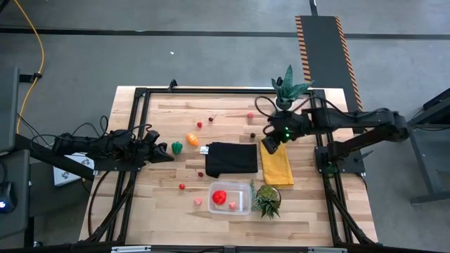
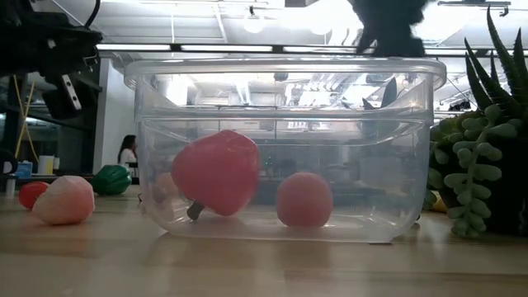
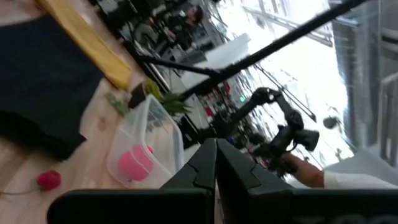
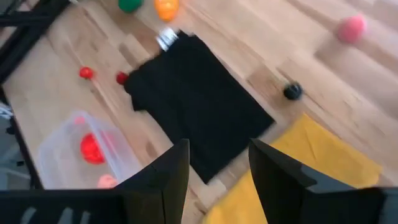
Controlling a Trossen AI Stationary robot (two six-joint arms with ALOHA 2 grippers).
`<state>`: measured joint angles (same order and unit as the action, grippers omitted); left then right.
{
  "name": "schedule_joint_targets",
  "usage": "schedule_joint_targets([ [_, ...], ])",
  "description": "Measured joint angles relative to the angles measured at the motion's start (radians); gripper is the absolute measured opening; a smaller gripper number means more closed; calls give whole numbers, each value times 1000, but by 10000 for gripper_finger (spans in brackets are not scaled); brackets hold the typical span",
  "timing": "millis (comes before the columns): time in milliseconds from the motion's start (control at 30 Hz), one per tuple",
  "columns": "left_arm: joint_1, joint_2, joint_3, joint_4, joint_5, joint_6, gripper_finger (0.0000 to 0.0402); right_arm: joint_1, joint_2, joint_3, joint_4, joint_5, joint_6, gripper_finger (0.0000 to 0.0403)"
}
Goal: Pick and placing Produce into tupperware
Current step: Put the black cherry into the transparent bin
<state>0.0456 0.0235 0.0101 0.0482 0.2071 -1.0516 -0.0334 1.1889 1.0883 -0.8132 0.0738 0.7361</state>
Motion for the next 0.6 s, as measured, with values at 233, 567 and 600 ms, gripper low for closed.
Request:
schedule_joint_targets([
  [233, 0, 0, 0, -4, -103, -27, 1, -31, -49, -201, 46, -29, -58, 155],
  [567, 0, 0, 0, -31, -173, -72, 1, -120, 45, -234, 54, -60, -279, 155],
  [600, 0, 0, 0, -31, -175, -80, 1, -138, 56, -234, 53, -69, -290, 155],
])
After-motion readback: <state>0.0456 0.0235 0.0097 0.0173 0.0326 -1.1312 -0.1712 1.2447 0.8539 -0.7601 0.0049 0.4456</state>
